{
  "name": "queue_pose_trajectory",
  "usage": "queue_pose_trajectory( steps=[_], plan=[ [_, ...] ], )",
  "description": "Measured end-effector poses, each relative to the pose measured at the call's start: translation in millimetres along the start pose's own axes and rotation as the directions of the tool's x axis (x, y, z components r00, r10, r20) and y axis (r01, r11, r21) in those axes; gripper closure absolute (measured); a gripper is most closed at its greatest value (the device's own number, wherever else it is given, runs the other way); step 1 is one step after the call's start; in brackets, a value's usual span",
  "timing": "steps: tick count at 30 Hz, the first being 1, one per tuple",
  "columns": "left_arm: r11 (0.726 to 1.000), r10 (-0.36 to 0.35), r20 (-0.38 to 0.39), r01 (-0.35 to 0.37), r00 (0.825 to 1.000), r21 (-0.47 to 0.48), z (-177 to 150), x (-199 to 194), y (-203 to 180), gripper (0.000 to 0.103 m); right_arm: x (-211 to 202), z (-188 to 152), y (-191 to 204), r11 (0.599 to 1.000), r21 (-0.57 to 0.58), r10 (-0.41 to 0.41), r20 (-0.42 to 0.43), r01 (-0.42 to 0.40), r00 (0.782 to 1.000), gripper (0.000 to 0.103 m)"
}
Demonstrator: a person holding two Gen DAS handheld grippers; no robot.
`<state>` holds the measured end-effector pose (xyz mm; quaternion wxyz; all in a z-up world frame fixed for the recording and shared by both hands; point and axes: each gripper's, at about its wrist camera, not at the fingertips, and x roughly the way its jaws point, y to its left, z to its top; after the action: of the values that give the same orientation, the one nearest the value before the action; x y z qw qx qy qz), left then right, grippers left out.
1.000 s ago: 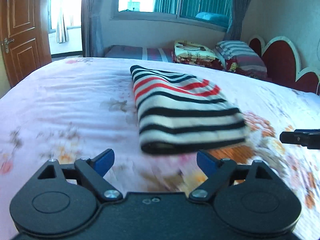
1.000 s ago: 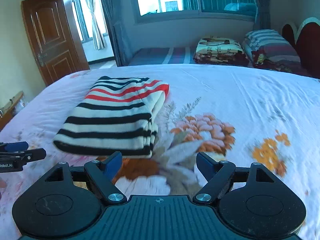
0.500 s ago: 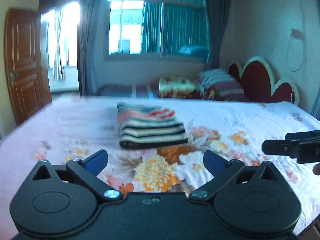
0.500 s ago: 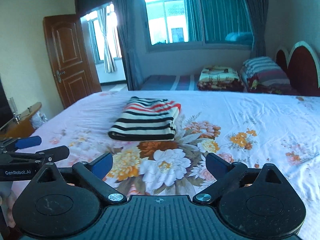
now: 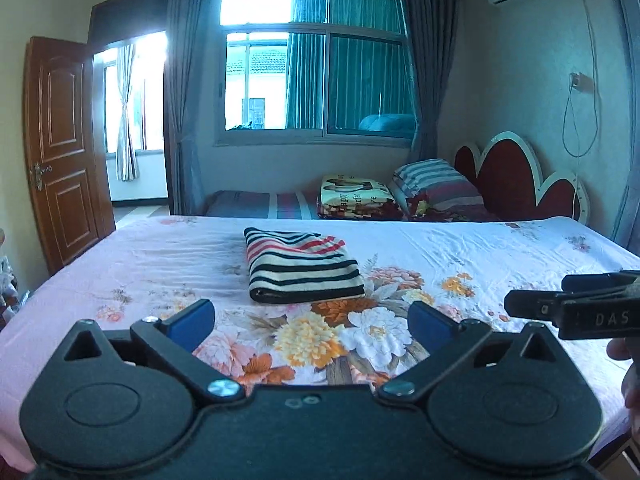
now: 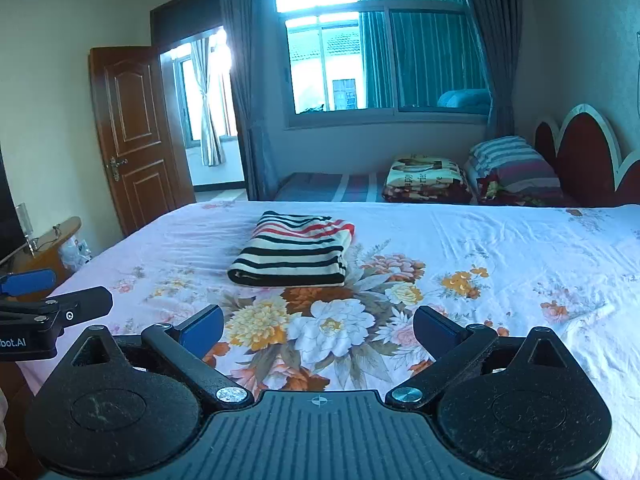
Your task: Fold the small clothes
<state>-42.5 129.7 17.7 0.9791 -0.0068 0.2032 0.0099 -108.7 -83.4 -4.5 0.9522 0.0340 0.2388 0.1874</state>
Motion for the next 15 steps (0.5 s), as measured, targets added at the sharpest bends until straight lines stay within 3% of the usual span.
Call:
queue_pose_trajectory(
  steps=[15],
  plan=[
    [1.0,0.023,0.009,-0.023,1.0,0.0,-7.7,-6.1,0.2,0.001,-15.2,2.6,13.8,0.999,-0.045,0.023,0.028,-0.021,0.999,0.003]
  ],
)
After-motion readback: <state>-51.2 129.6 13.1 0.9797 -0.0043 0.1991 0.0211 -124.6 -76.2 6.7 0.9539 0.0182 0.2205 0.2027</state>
